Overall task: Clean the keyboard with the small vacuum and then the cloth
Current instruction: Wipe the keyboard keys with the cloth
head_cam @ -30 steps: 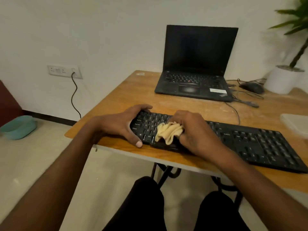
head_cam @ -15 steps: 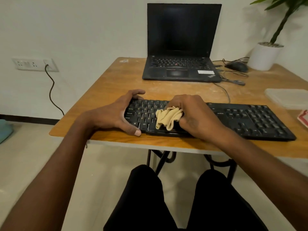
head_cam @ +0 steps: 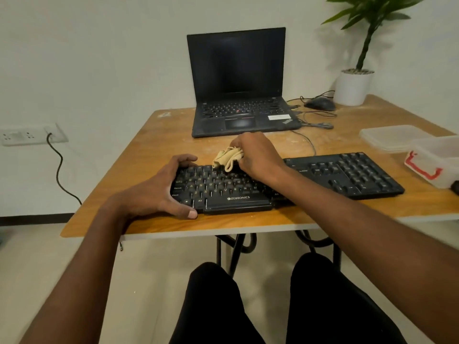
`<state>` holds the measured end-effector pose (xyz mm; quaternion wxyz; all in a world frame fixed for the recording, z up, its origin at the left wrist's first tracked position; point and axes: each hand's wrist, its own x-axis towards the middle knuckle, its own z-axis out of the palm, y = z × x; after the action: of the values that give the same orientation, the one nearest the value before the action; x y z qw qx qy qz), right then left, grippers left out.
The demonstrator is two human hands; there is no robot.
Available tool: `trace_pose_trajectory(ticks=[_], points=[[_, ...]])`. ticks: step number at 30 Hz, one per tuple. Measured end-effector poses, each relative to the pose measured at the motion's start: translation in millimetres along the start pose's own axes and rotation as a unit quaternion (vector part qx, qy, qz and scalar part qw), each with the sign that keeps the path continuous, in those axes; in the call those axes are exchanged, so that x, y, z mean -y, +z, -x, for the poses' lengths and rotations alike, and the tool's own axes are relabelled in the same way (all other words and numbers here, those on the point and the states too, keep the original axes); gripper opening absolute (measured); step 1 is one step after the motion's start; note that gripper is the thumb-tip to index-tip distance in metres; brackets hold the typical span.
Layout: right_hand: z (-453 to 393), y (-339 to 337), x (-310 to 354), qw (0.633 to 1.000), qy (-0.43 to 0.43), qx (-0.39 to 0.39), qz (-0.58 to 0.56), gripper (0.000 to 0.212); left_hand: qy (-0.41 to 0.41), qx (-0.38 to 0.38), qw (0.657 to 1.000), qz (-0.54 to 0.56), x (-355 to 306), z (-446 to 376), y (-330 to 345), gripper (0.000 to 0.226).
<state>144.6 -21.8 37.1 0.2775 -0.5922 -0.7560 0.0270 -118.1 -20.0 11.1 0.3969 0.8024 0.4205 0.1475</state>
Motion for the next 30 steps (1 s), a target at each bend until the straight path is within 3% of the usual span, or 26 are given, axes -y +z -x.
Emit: trace_pose_trajectory(ticks=[9, 14, 19, 30], points=[[80.0, -33.4, 13.6, 0.994, -0.033, 0.083, -0.058, 0.042, 0.005, -0.008, 1.0, -0.003, 4.0, -1.8, 0.3, 0.122], [46.7, -20.6, 3.9, 0.998, -0.031, 0.031, -0.047, 0.027, 0.006, -0.002, 1.0, -0.008, -0.5, -0.3, -0.5, 0.121], [8.9, -7.2, -7.4, 1.0, 0.005, -0.018, -0.019, 0.027, 0.002, 0.001, 1.0, 0.0, 0.8, 0.7, -0.1, 0.12], [91.6, -37.5, 6.9, 0.996, -0.026, 0.053, -0.059, 0.042, 0.011, -0.013, 1.0, 0.008, 5.6, -1.3, 0.4, 0.121]])
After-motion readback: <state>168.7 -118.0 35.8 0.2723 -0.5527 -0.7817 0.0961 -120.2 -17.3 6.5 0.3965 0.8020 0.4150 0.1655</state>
